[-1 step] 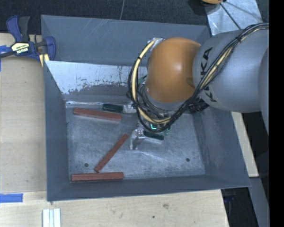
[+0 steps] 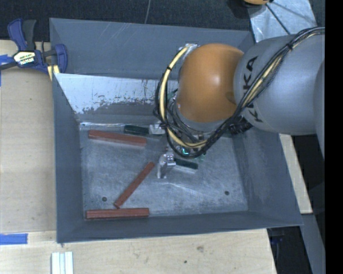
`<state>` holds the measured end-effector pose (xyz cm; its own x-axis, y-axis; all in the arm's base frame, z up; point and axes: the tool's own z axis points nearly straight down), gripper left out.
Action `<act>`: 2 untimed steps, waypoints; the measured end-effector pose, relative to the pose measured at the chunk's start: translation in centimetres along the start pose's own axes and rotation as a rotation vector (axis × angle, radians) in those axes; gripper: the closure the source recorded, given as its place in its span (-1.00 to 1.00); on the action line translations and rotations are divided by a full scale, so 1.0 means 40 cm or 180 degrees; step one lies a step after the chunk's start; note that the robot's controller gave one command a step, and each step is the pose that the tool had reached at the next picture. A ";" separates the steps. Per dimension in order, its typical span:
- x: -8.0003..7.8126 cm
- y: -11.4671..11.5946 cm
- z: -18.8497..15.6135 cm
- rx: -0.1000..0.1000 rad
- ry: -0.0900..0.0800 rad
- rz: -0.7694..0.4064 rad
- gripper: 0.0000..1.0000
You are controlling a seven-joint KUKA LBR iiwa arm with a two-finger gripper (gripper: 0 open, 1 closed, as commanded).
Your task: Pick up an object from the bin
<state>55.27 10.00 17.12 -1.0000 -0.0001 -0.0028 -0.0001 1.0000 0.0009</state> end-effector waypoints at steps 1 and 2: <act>0.032 0.035 0.236 -0.0008 -0.0038 -0.0001 1.00; 0.032 0.035 0.236 -0.0008 -0.0038 0.0000 1.00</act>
Offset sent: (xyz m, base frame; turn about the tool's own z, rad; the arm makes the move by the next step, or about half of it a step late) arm 0.0000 0.0000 0.0000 0.0000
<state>54.01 11.42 7.68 -0.9999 -0.0001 -0.0146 -0.0001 1.0000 0.0035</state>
